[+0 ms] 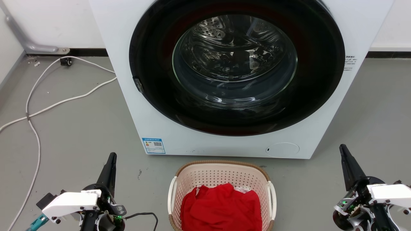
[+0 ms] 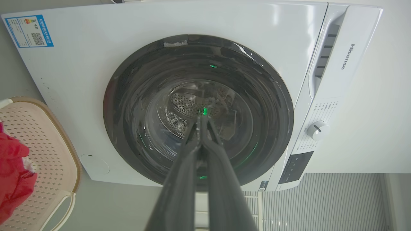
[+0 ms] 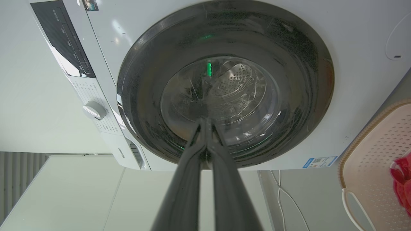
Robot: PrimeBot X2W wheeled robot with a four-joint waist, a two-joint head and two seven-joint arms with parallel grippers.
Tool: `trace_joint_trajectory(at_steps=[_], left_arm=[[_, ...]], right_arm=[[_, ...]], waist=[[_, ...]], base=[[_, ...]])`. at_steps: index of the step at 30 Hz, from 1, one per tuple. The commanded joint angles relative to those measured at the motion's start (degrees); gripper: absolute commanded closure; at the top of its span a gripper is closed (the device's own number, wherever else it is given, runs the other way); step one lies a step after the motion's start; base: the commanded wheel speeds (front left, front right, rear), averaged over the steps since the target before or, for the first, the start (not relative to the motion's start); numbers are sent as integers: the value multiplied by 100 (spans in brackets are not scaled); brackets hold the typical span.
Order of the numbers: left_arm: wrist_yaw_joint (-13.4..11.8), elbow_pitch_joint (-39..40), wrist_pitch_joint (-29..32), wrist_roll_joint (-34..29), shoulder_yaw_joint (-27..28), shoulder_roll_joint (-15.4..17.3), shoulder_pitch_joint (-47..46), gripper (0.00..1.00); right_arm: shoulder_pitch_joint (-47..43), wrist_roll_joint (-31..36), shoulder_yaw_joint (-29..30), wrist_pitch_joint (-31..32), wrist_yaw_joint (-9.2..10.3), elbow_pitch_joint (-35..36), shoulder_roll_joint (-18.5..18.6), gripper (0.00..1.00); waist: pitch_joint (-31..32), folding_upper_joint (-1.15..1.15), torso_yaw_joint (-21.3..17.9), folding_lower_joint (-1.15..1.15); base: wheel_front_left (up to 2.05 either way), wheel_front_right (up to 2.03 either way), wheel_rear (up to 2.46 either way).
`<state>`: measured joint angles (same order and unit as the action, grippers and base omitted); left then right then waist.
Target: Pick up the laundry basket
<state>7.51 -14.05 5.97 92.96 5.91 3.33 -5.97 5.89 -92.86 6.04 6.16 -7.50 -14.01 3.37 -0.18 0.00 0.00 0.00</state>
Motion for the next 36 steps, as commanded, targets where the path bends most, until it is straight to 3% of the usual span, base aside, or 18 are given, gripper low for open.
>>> trace_joint_trajectory(at_steps=[1, 3, 4, 13, 36], left_arm=[[15, -4, 35, -17, 17, 0, -48, 100], [15, -5, 36, -18, 19, -1, -48, 100], [-1, -10, -3, 0, 2, -5, 5, 0], [-3, -42, -156, -87, -39, -36, 154, 0], [-419, 681, -796, -3019, -487, -37, 294, 0]], right_arm=[[63, 16, 8, 19, 2, -9, -21, 100], [64, 18, 9, 21, 2, -8, -23, 100], [-6, 1, 2, -1, 0, -9, -3, 0], [-180, 167, -17, -155, 1, -78, -19, 0], [-426, 3699, -327, -803, 1, 673, -28, 0]], waist=[[0, 0, 0, 0], [0, 0, 0, 0], [0, 0, 0, 1], [-2, 0, -2, 2], [-39, 0, -17, 2]], base=[[0, 0, 0], [0, 0, 0], [0, 0, 0], [0, 0, 0], [0, 0, 0]])
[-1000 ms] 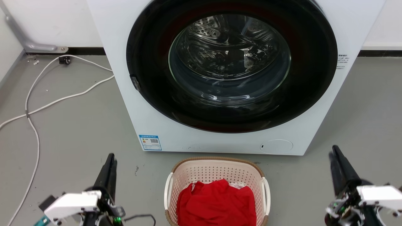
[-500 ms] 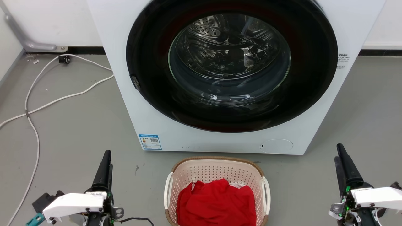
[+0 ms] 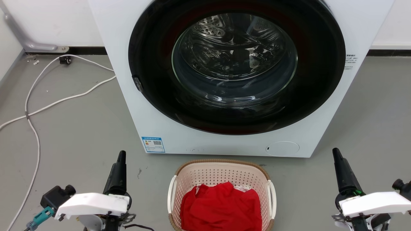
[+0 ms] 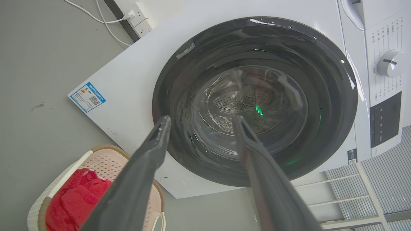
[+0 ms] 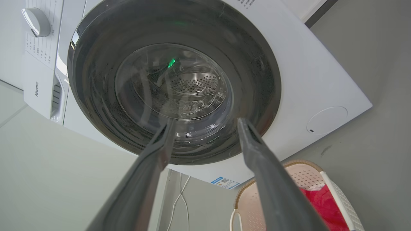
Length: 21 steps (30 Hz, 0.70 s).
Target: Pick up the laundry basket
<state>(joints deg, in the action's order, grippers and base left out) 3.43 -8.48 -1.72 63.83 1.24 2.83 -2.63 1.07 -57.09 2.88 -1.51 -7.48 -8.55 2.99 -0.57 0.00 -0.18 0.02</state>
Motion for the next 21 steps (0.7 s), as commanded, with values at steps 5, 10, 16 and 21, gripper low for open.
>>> trace_joint_trajectory(at_steps=[5, 10, 16, 21], left_arm=[[-102, 230, -171, -844, -145, 13, 25, 0], [-178, 321, -271, -1278, -197, 12, 54, 0], [-200, 420, -377, -1764, -264, 12, 117, 0], [-187, 508, -465, -2122, -309, 12, 168, 0]], right_arm=[[-32, 875, -84, -181, -1, 282, 8, 0], [-84, 1368, -117, -278, -1, 375, 6, 0], [-159, 1890, -165, -385, -1, 470, 4, 0], [-205, 2311, -205, -479, -1, 538, 2, 0]], waist=[[-5, 0, 0, -1], [-10, 0, 2, -1], [-7, 0, -4, -1], [-6, 0, -6, -1]], base=[[0, 0, 0], [0, 0, 0], [0, 0, 0], [0, 0, 0]])
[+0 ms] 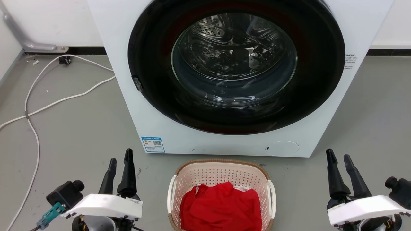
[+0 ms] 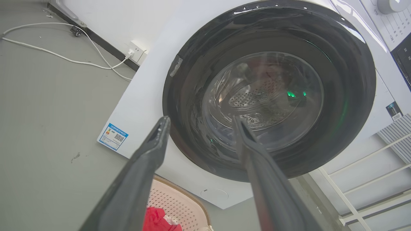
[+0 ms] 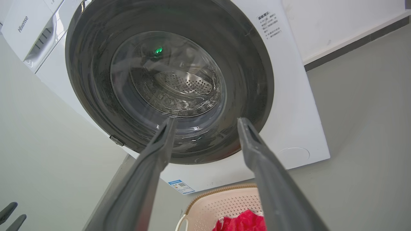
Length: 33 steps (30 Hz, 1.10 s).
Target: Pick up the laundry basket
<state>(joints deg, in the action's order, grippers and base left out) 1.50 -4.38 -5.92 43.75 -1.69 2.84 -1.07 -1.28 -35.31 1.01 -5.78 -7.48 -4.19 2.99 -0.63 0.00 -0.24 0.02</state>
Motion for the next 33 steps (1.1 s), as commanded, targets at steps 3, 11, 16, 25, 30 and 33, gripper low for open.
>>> trace_joint_trajectory(at_steps=[3, 11, 16, 25, 30, 33], left_arm=[[18, 128, -96, -329, -31, 10, 30, 0], [-5, 171, -219, -842, -62, 10, 120, 0], [-25, 158, -299, -1143, -68, 9, 151, 0], [-62, 173, -409, -1586, -84, 8, 220, 0], [-120, 160, -513, -2004, -124, 8, 276, 0], [-149, 154, -558, -2160, -146, 8, 291, 0]], right_arm=[[-7, 367, -42, -99, -1, 143, 1, 0], [-90, 968, -83, -226, -2, 245, -1, 0], [-142, 1326, -104, -304, -1, 290, -3, 0], [-225, 1845, -132, -414, -1, 339, -6, 0], [-296, 2338, -132, -522, -1, 372, -8, 0], [-316, 2512, -132, -563, -1, 382, -9, 0]], waist=[[-2, 0, 0, -1], [-5, 0, 1, -1], [-8, 0, 9, -1], [-14, 0, 7, -1], [-13, 0, 7, -1], [-13, 0, 9, -1]], base=[[0, 0, 0], [0, 0, 0], [0, 0, 0], [0, 0, 0], [0, 0, 0], [0, 0, 0]])
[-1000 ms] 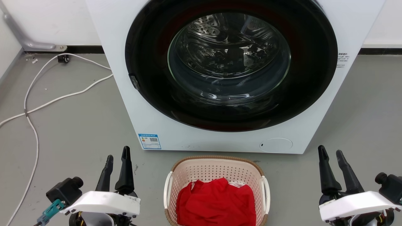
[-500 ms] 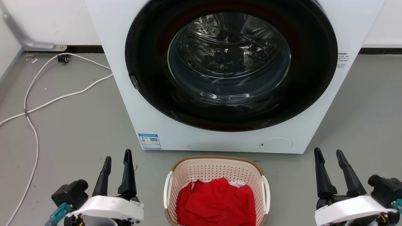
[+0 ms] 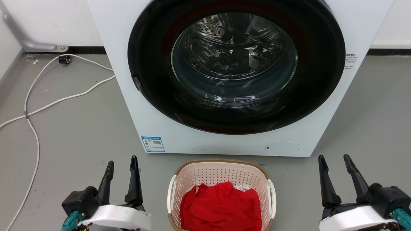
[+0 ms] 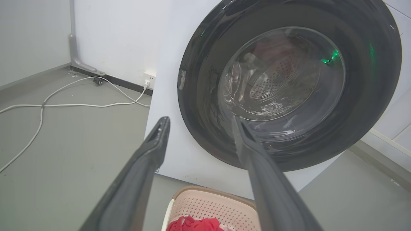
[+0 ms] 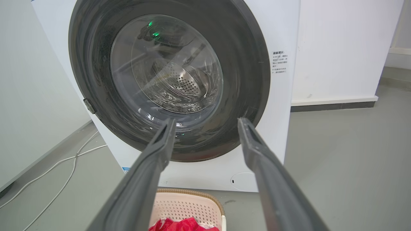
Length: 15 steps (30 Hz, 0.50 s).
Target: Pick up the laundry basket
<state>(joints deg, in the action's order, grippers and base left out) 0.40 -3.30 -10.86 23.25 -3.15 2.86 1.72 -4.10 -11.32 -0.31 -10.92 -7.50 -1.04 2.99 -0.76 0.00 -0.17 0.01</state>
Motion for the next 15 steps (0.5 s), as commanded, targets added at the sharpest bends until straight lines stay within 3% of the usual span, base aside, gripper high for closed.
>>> trace_joint_trajectory(at_steps=[1, 15], left_arm=[[-39, 46, -63, -110, 0, 5, 12, 0], [-108, 59, -222, -781, -57, 4, 118, 0]], right_arm=[[-33, 114, 0, -50, 2, 67, -9, 0], [-119, 836, -5, -217, 2, 39, -14, 0]], waist=[[1, 0, 2, 0], [2, 0, -4, -1]], base=[[0, 0, 0], [0, 0, 0]])
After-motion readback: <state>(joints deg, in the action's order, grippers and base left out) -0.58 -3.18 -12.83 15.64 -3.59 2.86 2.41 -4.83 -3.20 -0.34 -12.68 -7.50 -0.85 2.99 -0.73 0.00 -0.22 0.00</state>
